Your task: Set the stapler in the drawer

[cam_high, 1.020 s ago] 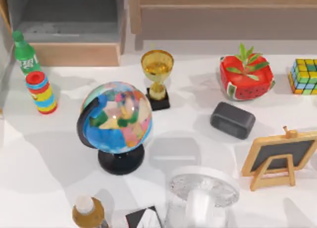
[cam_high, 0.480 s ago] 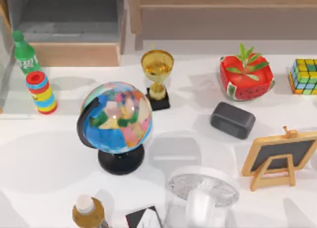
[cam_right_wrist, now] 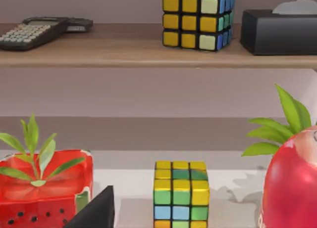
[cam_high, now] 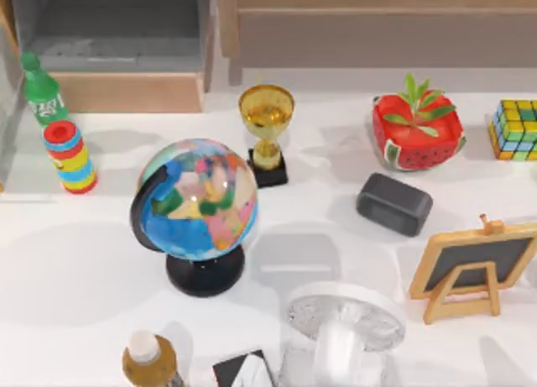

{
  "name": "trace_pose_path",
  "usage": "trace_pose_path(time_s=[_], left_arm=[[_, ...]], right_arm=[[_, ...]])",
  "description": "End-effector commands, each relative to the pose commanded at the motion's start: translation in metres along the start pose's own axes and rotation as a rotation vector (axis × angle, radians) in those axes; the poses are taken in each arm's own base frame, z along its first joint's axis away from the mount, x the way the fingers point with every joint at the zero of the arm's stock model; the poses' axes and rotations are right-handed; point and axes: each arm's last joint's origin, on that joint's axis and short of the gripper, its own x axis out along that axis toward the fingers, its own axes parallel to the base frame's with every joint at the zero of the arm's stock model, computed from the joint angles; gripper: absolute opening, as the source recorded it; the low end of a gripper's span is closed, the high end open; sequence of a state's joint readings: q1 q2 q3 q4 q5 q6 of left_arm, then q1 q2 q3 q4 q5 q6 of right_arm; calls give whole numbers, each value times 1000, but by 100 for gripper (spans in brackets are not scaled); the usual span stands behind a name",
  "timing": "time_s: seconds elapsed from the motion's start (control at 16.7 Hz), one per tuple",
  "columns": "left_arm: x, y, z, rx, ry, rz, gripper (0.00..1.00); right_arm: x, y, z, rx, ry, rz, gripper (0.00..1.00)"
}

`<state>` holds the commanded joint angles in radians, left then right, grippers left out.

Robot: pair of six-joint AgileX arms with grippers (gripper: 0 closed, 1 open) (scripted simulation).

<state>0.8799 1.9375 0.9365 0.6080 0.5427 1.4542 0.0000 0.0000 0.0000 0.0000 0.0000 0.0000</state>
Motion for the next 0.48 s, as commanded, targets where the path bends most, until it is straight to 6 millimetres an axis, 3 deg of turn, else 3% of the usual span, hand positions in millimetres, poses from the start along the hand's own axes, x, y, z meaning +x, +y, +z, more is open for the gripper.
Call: trace_pose_path(time_s=[0.24,0.48], left_arm=[[-20,-55,17,162,-100,58,100],[-35,-82,46,282,-231,140,100]], right_arm=[[0,0,0,0,0,0,100],[0,0,0,0,0,0,100]])
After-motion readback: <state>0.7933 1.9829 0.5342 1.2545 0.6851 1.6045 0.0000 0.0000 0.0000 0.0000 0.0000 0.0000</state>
